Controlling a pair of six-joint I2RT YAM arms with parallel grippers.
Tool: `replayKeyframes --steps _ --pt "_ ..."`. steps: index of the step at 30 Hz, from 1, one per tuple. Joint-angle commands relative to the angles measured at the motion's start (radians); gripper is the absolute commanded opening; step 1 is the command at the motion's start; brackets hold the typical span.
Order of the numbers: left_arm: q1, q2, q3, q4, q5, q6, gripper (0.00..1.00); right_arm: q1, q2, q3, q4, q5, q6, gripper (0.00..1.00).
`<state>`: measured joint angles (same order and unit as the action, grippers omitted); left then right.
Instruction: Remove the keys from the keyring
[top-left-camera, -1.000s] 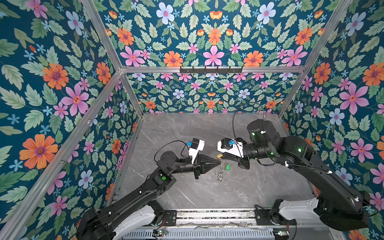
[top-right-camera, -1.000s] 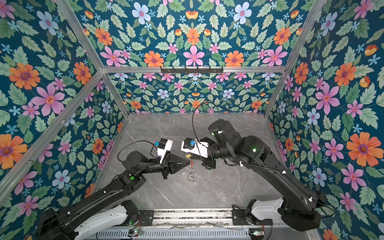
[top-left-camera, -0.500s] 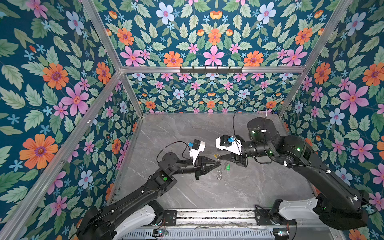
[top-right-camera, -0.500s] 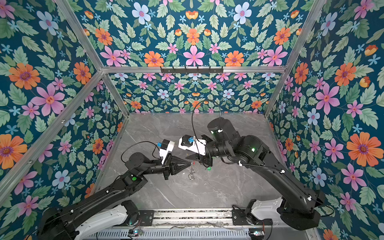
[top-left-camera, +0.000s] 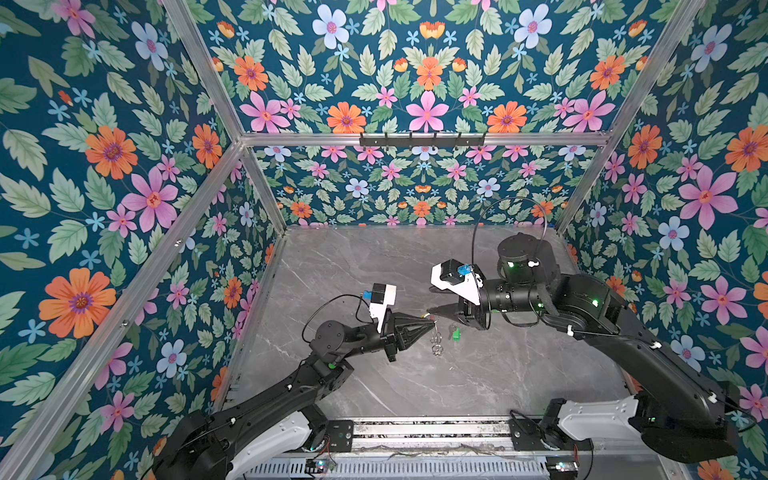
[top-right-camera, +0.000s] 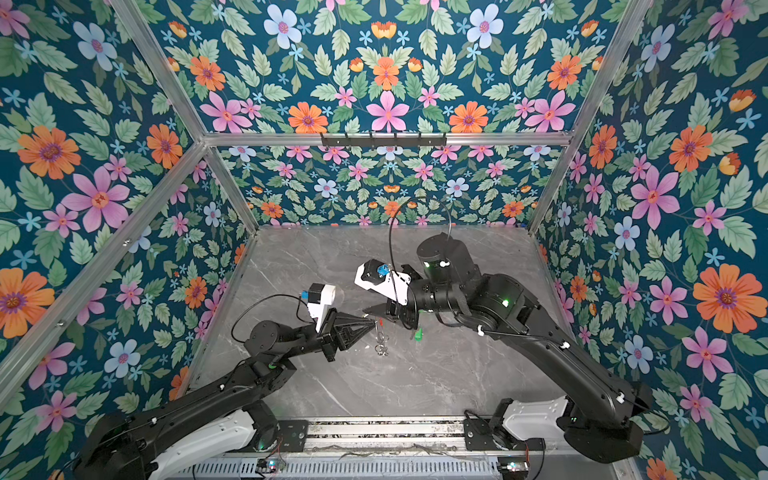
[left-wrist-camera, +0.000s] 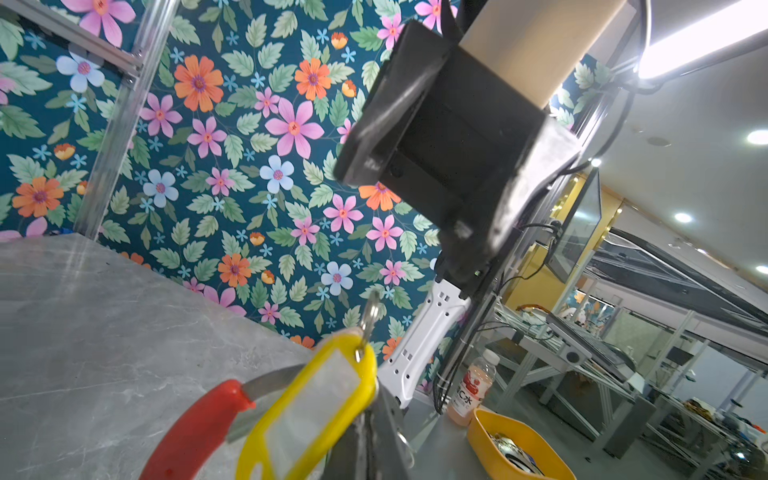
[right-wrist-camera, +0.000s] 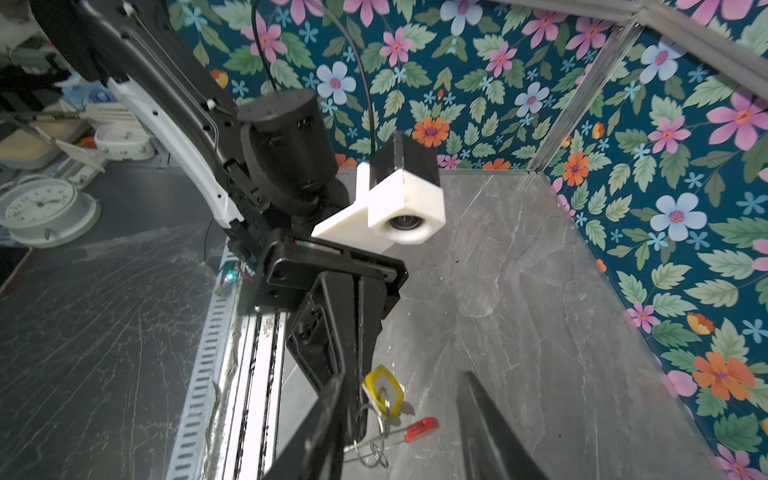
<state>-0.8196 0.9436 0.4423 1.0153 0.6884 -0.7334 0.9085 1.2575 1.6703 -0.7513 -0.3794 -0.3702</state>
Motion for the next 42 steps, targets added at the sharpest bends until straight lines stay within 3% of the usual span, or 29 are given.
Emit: replayKeyframes --steps 1,8,14,17,22,28,42 --pt "0.001 0.009 -0.022 0.193 -0.089 -0.006 0.00 0.001 -0.014 -0.017 0.104 0.039 0.120 0.45" --pt "0.002 0.052 -0.091 0.457 -0.194 0.000 0.00 -0.018 -0.047 -0.136 0.194 0.027 0.349 0.49" --pt "0.002 0.090 -0.088 0.529 -0.196 -0.001 0.00 -0.164 -0.129 -0.306 0.435 -0.251 0.561 0.49" --pt "0.002 0.102 -0.087 0.540 -0.194 -0.007 0.00 -0.167 -0.151 -0.364 0.514 -0.341 0.577 0.49" --pt "0.002 0.109 -0.085 0.546 -0.187 -0.009 0.00 -0.167 -0.112 -0.369 0.536 -0.379 0.596 0.49" --pt "0.002 0.120 -0.084 0.561 -0.189 -0.016 0.00 -0.166 -0.085 -0.355 0.547 -0.410 0.603 0.37" --pt "0.002 0.138 -0.078 0.569 -0.192 -0.021 0.00 -0.163 -0.048 -0.360 0.574 -0.476 0.618 0.24"
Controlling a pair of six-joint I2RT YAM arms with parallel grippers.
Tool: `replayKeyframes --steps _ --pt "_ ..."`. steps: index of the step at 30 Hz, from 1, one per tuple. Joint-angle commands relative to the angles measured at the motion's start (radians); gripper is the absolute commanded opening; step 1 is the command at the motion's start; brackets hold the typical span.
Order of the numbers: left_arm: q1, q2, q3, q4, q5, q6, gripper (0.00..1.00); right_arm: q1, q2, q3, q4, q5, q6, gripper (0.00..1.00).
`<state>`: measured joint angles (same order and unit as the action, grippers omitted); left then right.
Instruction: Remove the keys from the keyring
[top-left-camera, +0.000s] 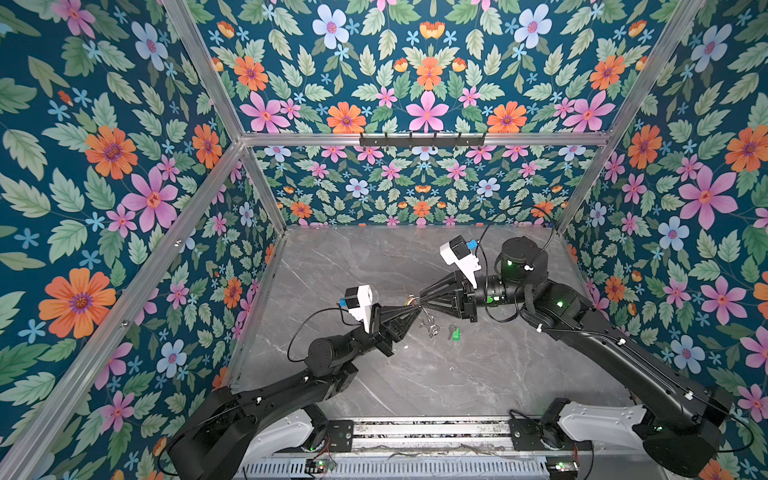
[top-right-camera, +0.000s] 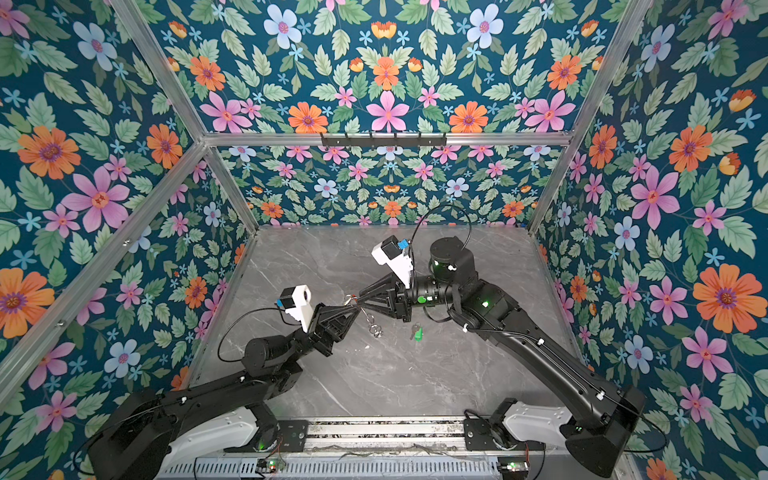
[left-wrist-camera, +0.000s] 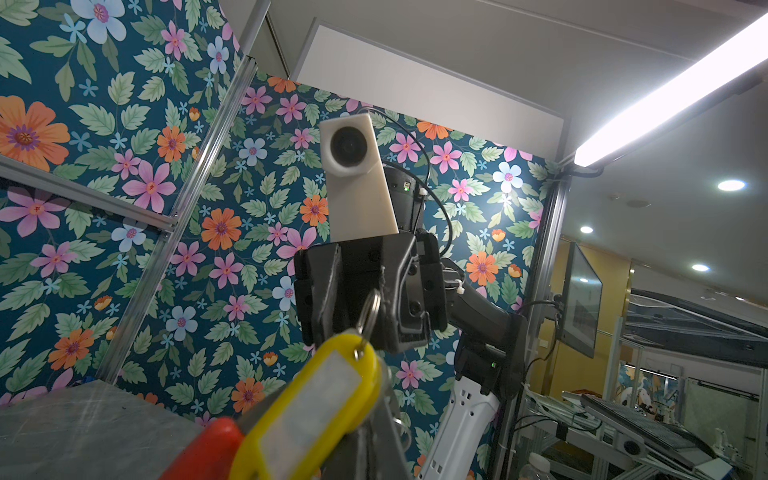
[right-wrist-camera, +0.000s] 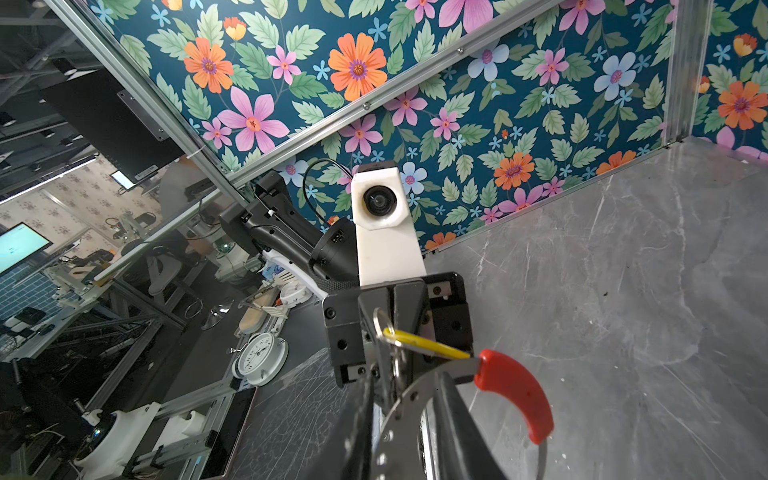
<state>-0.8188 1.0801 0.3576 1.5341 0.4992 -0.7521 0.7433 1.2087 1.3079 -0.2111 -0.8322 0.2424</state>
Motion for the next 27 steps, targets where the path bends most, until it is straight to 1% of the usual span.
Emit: replayKeyframes --steps 1,5,11,12,16,17,20,23,24,26,27 --pt "0.001 0.004 0.007 0.050 -0.002 -0.002 0.00 0.002 0.000 0.003 0.032 -0.025 0.003 0.23" --pt "0.001 0.008 0.009 0.051 -0.003 -0.002 0.00 0.005 0.006 0.007 0.021 -0.028 -0.002 0.18" --pt "0.001 0.007 0.008 0.052 -0.009 -0.003 0.00 0.014 0.008 0.008 -0.006 -0.013 -0.026 0.17" --pt "0.001 0.006 0.010 0.051 -0.007 -0.003 0.00 0.016 0.008 0.007 -0.010 -0.011 -0.027 0.16" --pt "0.001 0.012 0.012 0.050 -0.005 -0.006 0.00 0.018 0.007 0.007 -0.010 0.000 -0.029 0.01" --pt "0.001 0.012 0.012 0.051 -0.005 -0.007 0.00 0.018 0.004 0.007 -0.011 0.005 -0.031 0.00" --pt "0.001 0.008 0.011 0.047 -0.016 -0.016 0.00 0.018 -0.009 0.005 -0.020 0.027 -0.041 0.00" --pt "0.000 -0.003 0.008 0.008 -0.020 -0.019 0.00 0.016 -0.029 0.008 -0.061 0.069 -0.065 0.00" --pt "0.000 -0.009 0.006 -0.005 -0.026 -0.027 0.20 0.018 -0.038 0.007 -0.080 0.087 -0.073 0.00" --pt "0.001 -0.028 0.000 -0.047 -0.024 -0.029 0.30 0.017 -0.057 0.007 -0.132 0.130 -0.103 0.00" --pt "0.001 -0.039 -0.001 -0.081 -0.027 -0.029 0.32 0.018 -0.066 0.008 -0.162 0.150 -0.120 0.00"
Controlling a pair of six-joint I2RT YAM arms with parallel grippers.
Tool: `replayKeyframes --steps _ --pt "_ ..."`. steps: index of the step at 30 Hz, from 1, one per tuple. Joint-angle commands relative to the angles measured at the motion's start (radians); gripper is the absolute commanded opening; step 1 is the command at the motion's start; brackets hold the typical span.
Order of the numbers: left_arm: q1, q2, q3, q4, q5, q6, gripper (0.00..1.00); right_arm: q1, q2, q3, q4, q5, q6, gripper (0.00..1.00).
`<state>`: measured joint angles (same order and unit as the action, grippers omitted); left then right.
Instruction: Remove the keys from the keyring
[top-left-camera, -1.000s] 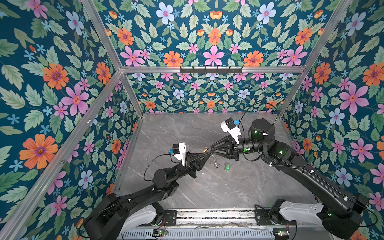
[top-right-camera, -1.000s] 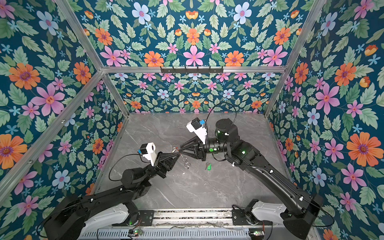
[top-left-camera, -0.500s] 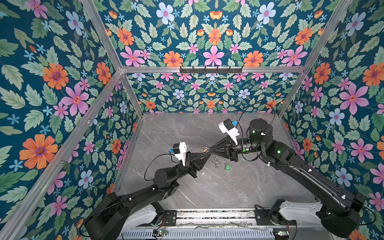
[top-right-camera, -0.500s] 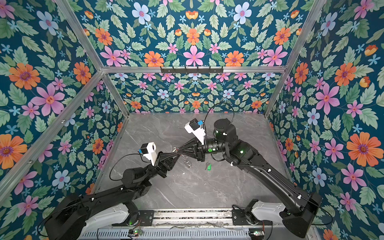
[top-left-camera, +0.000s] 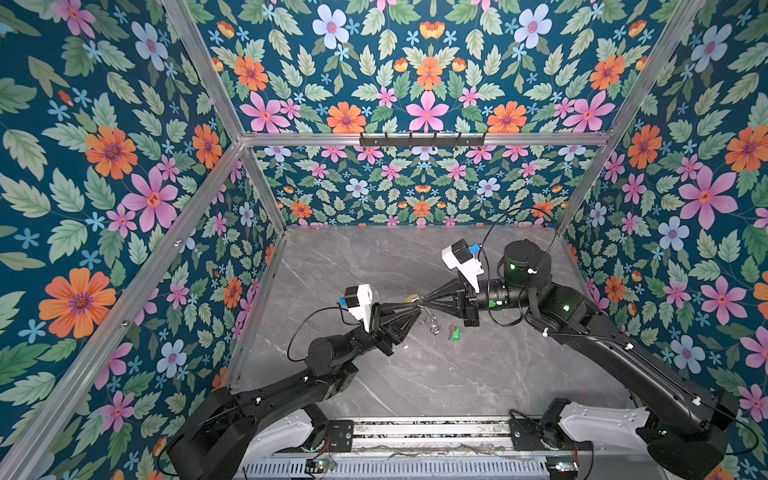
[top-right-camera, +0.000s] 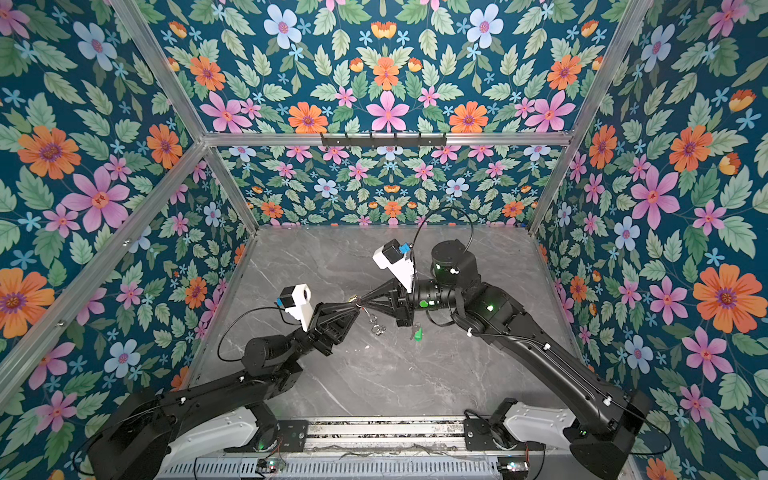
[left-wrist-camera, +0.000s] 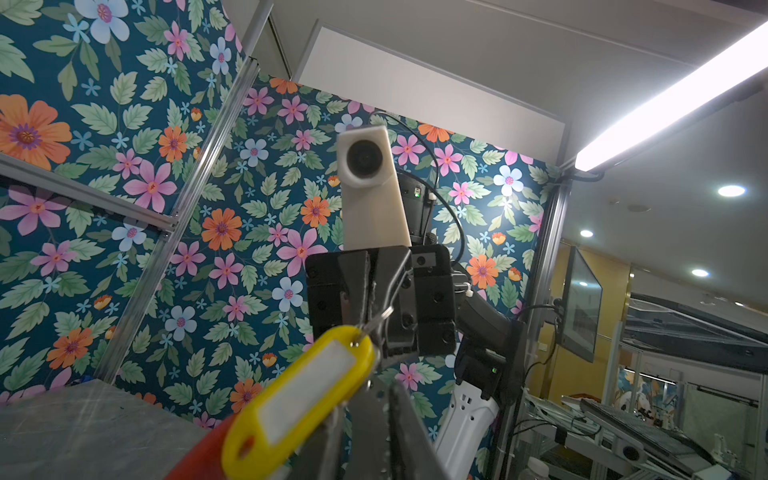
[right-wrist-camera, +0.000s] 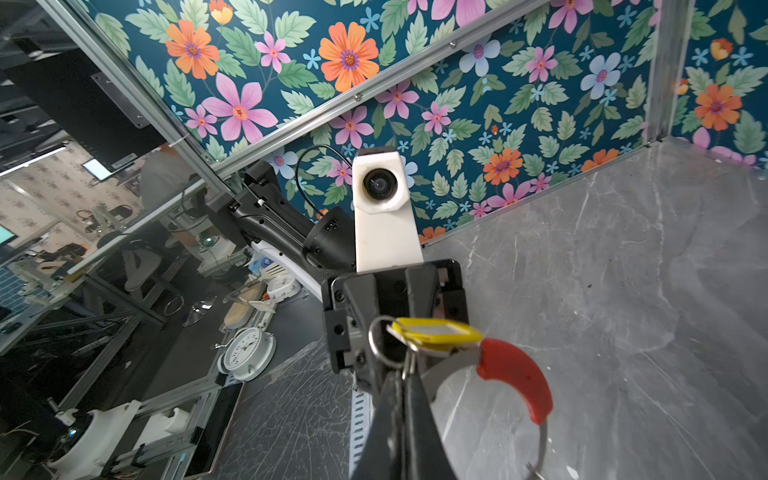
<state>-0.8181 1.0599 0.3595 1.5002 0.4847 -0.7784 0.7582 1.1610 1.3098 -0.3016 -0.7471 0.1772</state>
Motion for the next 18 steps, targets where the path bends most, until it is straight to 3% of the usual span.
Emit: replayKeyframes --steps 1,7,11,14,18 --pt "0.000 -0.033 -0.005 -0.075 -0.015 -0.002 0.33 0.002 -0.028 0.003 -0.097 0.080 -0.066 0.00" --pt "0.000 -0.184 -0.027 -0.335 -0.046 0.033 0.44 0.001 -0.084 -0.028 -0.211 0.178 -0.121 0.00" --pt "-0.001 -0.306 0.028 -0.655 -0.096 0.140 0.55 0.001 -0.111 -0.053 -0.228 0.195 -0.134 0.00" --pt "-0.002 -0.318 0.112 -0.851 -0.103 0.212 0.67 0.002 -0.119 -0.061 -0.232 0.190 -0.140 0.00" --pt "-0.009 -0.278 0.215 -1.043 -0.095 0.291 0.67 0.001 -0.123 -0.061 -0.244 0.174 -0.160 0.00"
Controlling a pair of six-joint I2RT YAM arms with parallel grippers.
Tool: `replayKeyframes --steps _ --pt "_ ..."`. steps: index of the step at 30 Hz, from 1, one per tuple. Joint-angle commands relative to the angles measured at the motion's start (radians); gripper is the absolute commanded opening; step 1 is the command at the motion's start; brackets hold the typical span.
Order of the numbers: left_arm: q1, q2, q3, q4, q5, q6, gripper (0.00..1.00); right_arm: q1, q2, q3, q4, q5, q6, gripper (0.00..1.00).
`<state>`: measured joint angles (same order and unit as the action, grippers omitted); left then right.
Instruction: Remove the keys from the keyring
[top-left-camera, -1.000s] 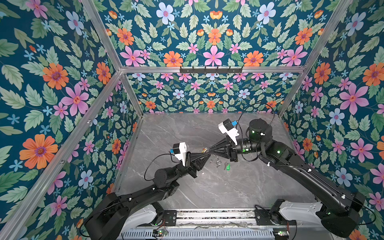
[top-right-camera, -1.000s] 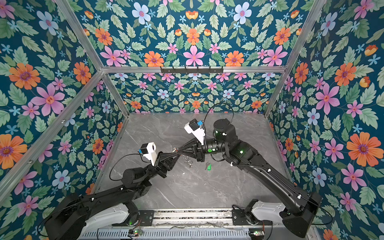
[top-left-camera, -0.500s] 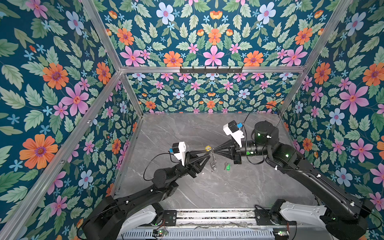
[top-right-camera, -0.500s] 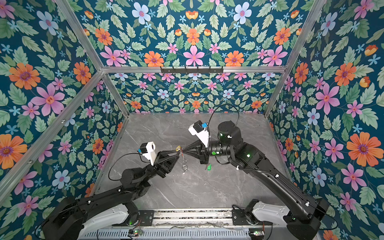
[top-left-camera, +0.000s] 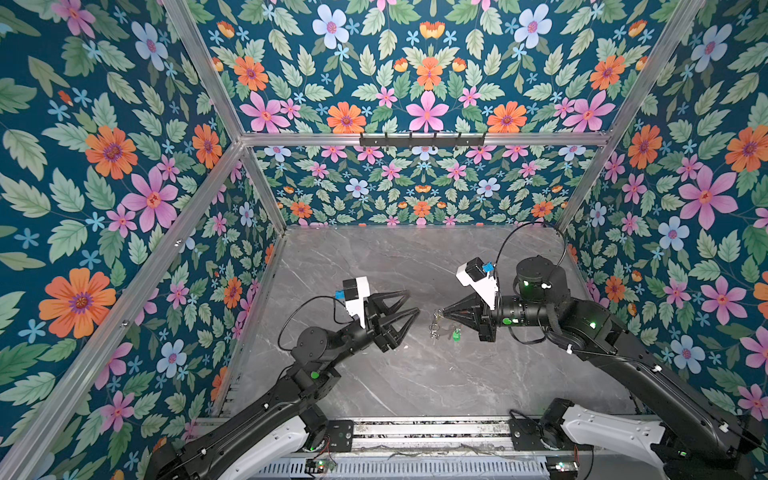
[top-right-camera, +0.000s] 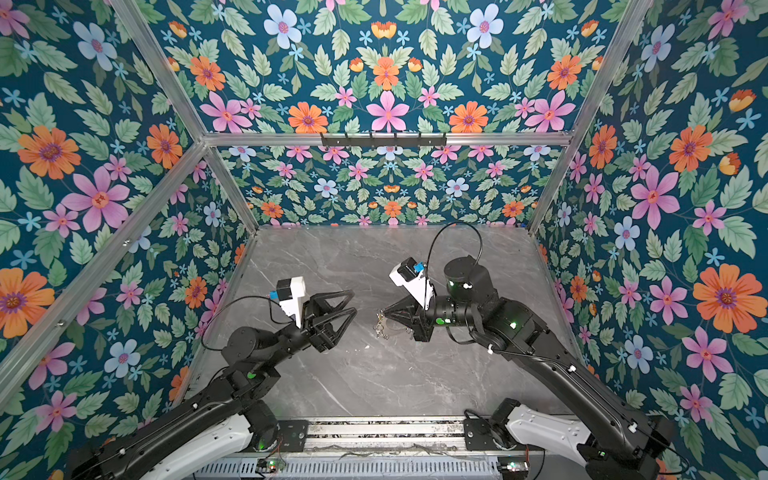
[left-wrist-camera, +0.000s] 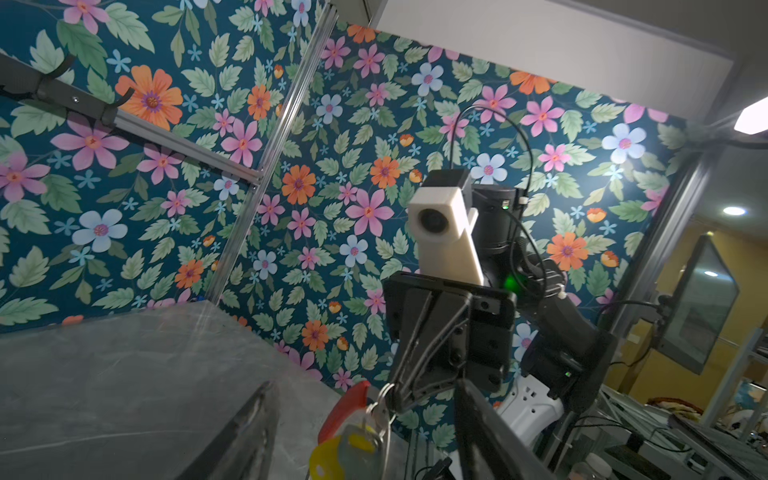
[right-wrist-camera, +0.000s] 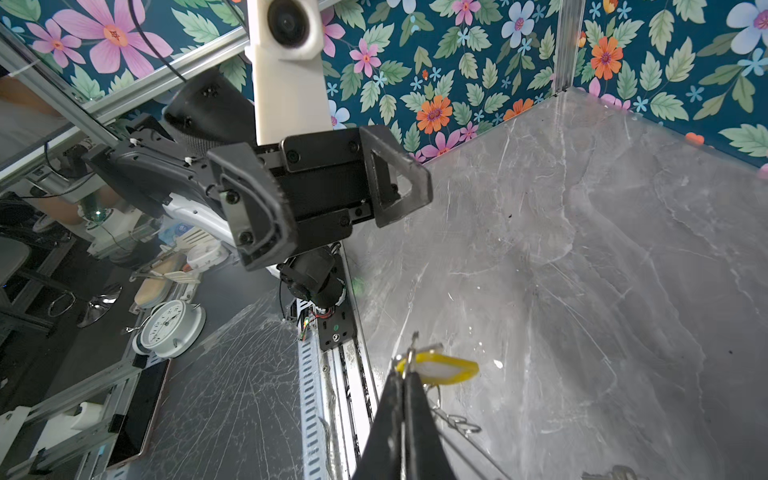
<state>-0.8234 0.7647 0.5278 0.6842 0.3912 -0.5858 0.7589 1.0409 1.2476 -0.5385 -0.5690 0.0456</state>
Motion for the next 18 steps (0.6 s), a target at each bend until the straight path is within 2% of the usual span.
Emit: replayKeyframes --steps 1,6,10,15,18 --pt "-0.009 0.028 0.066 -0.261 0.004 0.116 0.67 0.000 -0.002 0.003 -0.018 -0.010 -0.039 0.00" --pt "-0.042 0.053 0.127 -0.381 0.003 0.186 0.67 0.000 -0.008 0.001 -0.039 -0.015 -0.063 0.00" --pt "-0.087 0.071 0.181 -0.497 -0.062 0.265 0.66 -0.007 -0.012 -0.008 -0.046 -0.038 -0.097 0.00" --pt "-0.126 0.082 0.199 -0.542 -0.067 0.310 0.65 -0.120 -0.020 -0.051 0.045 -0.237 -0.079 0.00" --pt "-0.131 0.062 0.188 -0.519 -0.036 0.315 0.63 -0.144 -0.027 -0.060 0.072 -0.318 -0.088 0.00"
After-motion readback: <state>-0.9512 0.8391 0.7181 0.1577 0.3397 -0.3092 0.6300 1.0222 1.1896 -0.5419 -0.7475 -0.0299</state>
